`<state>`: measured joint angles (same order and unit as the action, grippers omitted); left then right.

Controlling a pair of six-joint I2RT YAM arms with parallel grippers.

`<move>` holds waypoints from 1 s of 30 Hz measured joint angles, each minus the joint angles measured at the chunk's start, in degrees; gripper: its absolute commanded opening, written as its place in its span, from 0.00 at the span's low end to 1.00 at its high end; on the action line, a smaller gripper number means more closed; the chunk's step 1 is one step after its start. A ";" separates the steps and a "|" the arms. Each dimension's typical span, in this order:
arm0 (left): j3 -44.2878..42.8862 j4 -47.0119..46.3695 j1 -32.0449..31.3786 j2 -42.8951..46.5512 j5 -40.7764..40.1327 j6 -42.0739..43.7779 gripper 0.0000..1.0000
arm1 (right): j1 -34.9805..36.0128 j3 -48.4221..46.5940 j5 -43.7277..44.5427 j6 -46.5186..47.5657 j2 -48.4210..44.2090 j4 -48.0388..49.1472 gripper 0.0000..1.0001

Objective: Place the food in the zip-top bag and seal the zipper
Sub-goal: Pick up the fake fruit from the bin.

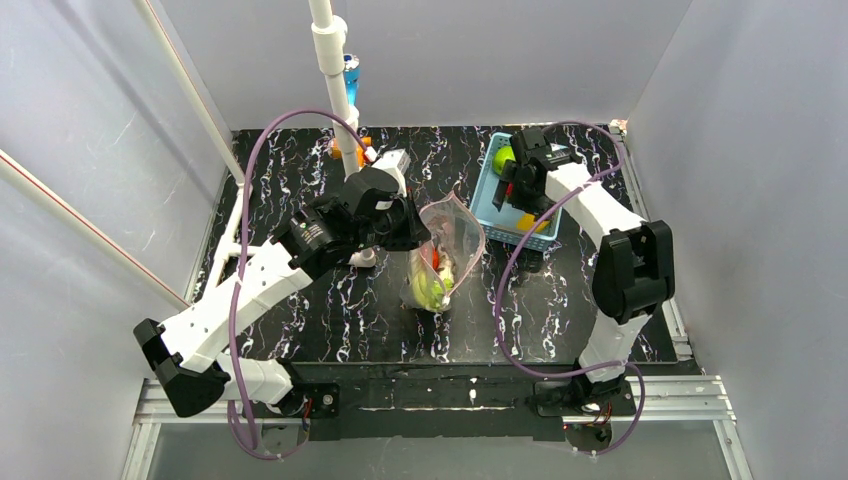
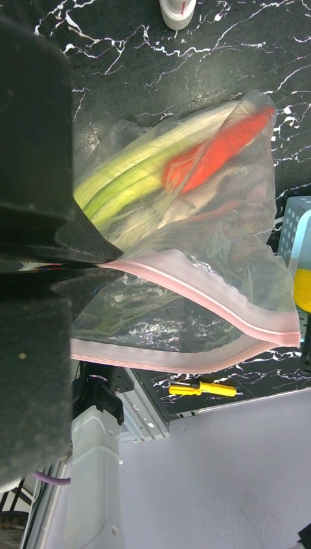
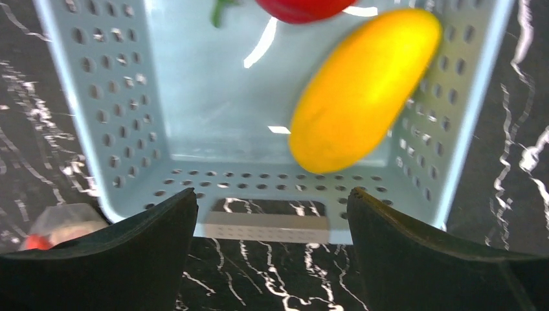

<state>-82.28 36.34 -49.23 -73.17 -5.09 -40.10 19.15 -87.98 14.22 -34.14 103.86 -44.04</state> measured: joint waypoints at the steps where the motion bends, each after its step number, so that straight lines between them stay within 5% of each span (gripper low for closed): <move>1: 0.00 0.00 0.00 0.00 0.08 0.00 0.00 | 0.01 1.14 0.81 -0.20 -0.75 -0.31 0.91; 17: 0.00 -0.26 0.00 -0.43 2.61 -0.17 0.00 | -4.29 6.91 3.14 -2.27 -1.61 2.33 0.85; 30: -0.94 -0.24 0.00 -2.18 5.75 -0.20 0.00 | -4.36 7.00 1.08 -2.16 5.83 5.20 0.93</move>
<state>-83.22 36.10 -49.23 -75.34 0.66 -40.29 14.79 -80.99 15.30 -36.30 109.68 -38.84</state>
